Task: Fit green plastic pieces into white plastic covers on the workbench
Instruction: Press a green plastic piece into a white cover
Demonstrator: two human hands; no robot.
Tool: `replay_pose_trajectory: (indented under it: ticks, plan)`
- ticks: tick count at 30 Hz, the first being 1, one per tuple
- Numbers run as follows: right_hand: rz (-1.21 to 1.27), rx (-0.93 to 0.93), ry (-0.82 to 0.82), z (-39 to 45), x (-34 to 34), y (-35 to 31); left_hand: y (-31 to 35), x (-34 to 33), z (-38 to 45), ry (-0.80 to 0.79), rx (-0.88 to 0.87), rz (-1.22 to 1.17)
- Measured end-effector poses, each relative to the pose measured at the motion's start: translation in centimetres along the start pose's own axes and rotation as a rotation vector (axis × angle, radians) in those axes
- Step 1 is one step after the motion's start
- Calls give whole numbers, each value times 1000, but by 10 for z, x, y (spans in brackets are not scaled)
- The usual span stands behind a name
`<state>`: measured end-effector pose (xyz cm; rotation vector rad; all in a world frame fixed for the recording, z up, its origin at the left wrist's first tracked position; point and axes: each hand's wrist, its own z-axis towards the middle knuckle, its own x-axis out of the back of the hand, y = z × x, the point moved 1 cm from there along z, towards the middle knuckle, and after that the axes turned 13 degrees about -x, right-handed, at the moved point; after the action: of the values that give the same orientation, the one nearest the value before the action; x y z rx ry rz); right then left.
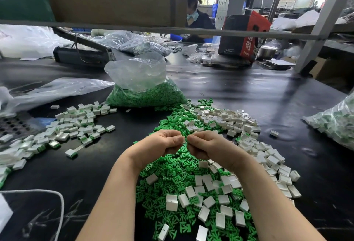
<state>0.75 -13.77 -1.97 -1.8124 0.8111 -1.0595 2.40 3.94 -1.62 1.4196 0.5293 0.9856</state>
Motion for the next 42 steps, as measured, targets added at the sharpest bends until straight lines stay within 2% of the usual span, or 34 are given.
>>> replay_pose_trajectory:
  ticks: [13, 16, 25, 29, 33, 37, 42]
  plan:
    - [27, 8, -25, -3, -1, -3, 7, -2, -1, -58, -25, 18]
    - [45, 35, -22, -5, 1, -6, 7, -2, 0, -61, -33, 94]
    - [25, 44, -17, -4, -1, -2, 0, 6, 1, 87, -59, 91]
    - [150, 16, -54, -1, 1, 2, 2, 5, 1, 145, -114, 32]
    - [365, -20, -189, 3, 0, 8, 5, 5, 4, 165, -199, 87]
    - [505, 0, -254, 7, -7, 6, 5, 3, 6, 208, -223, 85]
    - [631, 32, -292, 11, -14, 5, 6, 2, 6, 172, -211, 32]
